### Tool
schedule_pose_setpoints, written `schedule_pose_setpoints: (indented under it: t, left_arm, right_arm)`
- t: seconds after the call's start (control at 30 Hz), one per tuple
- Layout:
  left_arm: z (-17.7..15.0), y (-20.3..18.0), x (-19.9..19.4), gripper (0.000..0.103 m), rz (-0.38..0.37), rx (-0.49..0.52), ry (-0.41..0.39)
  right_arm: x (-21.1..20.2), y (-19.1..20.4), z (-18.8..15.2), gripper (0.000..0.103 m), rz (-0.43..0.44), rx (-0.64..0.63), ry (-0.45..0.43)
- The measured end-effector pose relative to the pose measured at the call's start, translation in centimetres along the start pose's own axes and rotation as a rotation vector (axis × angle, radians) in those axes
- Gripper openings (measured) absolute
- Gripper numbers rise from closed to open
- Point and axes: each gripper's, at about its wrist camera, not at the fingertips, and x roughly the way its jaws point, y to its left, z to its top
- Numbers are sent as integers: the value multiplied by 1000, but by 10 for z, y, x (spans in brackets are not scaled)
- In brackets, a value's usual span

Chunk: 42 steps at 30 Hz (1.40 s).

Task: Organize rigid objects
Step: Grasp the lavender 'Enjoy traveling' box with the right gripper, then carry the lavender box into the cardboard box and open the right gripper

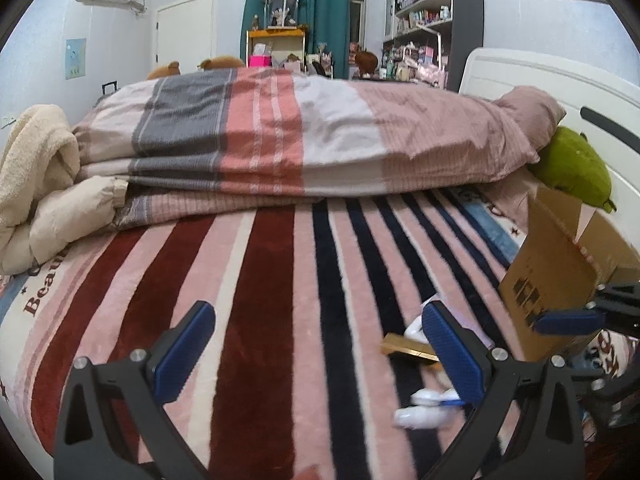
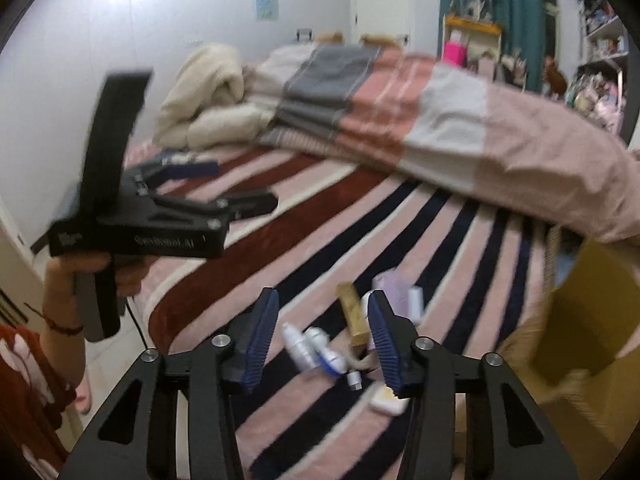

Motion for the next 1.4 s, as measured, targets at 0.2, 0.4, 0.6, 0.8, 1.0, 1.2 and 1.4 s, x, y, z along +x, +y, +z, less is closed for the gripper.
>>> schedule_pose_setpoints:
  t: [0.2, 0.4, 0.6, 0.8, 1.0, 1.2, 1.4]
  left_arm:
    - [-16, 6, 17, 103, -1, 13, 29]
    - [-21, 9, 24, 103, -13, 17, 33]
    - [-20, 8, 28, 103, -45, 14, 44]
    - [-19, 4, 30, 103, -54, 31, 51]
    - [-15, 4, 36, 103, -127, 19, 79]
    - [-3, -2, 43, 102, -314, -25, 129]
    - [36, -22, 39, 97, -546, -32, 133]
  right_arm:
    - [51, -13, -14, 41, 1, 94, 114]
    - [76, -41, -23, 41, -133, 158, 151]
    - [99, -64, -25, 44, -173, 198, 195]
    - [111, -83, -24, 59, -132, 266, 213]
    - [118, -86, -25, 34, 13, 314, 226]
    - [101, -59, -14, 33, -67, 196, 183]
    - [54, -28, 17, 33, -19, 81, 69]
